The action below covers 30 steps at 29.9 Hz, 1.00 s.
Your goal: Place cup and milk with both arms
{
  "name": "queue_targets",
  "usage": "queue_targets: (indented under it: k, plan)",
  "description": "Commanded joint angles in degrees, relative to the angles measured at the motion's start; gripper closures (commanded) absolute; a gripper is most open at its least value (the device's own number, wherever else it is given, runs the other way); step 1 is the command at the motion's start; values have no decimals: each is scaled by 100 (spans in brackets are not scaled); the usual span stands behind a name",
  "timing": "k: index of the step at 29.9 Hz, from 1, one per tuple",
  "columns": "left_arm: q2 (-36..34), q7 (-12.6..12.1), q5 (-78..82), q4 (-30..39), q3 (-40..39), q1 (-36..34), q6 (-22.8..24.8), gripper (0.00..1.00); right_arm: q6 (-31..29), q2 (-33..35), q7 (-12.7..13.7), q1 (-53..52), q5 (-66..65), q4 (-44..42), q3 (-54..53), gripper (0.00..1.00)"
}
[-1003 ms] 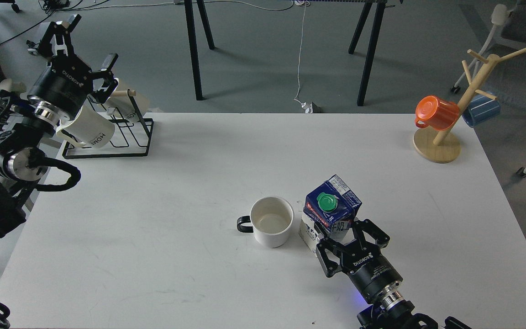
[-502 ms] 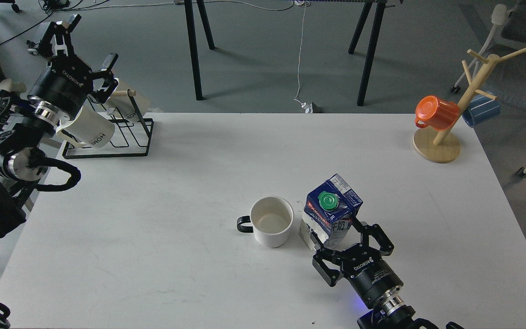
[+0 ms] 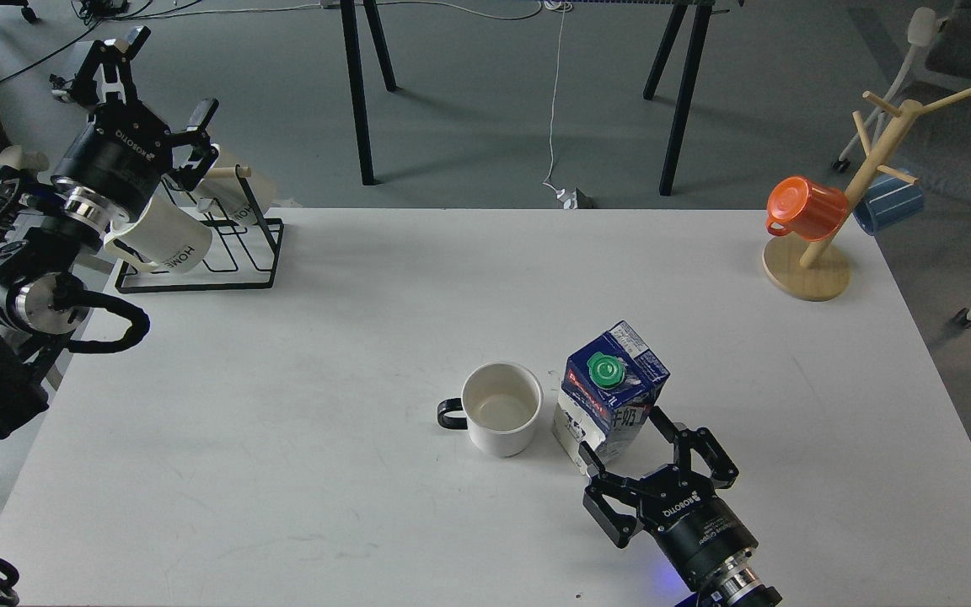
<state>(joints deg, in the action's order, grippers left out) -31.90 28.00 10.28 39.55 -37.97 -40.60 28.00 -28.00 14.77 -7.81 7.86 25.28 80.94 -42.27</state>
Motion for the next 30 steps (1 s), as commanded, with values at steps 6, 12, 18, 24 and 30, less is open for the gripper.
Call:
queue_targets:
  k: [6, 12, 18, 24, 30]
  plan:
    - [0, 0, 0, -52, 0, 0, 0, 1, 0, 394, -37, 391, 21, 430, -36, 2]
    - [0, 0, 0, -105, 0, 0, 0, 1, 0, 1061, -37, 796, 13, 1001, -36, 2]
    - [-9, 0, 0, -88, 0, 52, 0, 1, 0, 2353, -80, 1226, 30, 1486, -465, 2]
    - [-149, 0, 0, -18, -9, 386, 0, 1, 0, 3259, -125, 1561, 48, 1451, -2204, 2]
    - [-492, 0, -26, 26, -105, 571, 0, 1, 0, 3682, -116, 1106, 136, 1354, -3287, 2]
